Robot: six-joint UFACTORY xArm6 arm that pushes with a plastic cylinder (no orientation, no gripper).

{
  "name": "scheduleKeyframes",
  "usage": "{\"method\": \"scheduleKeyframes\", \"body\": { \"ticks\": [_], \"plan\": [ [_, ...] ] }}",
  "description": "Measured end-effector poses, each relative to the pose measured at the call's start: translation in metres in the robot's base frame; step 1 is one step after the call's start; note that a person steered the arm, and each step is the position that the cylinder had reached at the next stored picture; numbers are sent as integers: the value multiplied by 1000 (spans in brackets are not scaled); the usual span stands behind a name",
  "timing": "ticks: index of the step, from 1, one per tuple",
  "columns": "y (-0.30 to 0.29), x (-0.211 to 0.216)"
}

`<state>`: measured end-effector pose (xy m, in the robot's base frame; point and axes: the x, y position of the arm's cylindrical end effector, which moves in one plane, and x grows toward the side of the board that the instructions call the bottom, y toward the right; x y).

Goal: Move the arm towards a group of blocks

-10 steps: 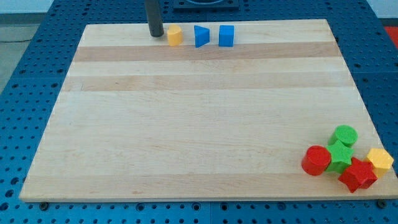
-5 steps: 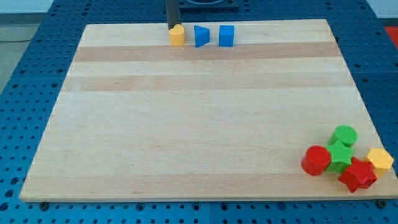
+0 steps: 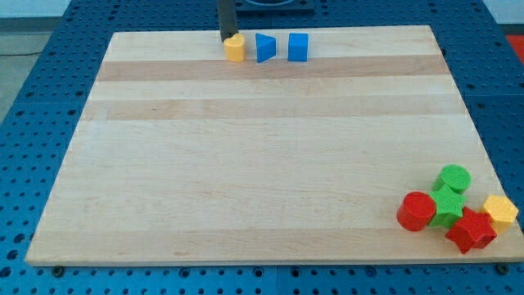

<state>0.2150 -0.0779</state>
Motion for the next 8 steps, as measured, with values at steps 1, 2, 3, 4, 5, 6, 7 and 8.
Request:
{"method": "scheduleKeyframes", "body": {
  "ticks": [1,2,3,4,5,6,7,8],
  "plan": [
    [-13,0],
    [-55,13],
    [-67,50],
    [-60,90],
    [-8,123],
    [77,152],
    [185,182],
    [290,211]
  ]
}}
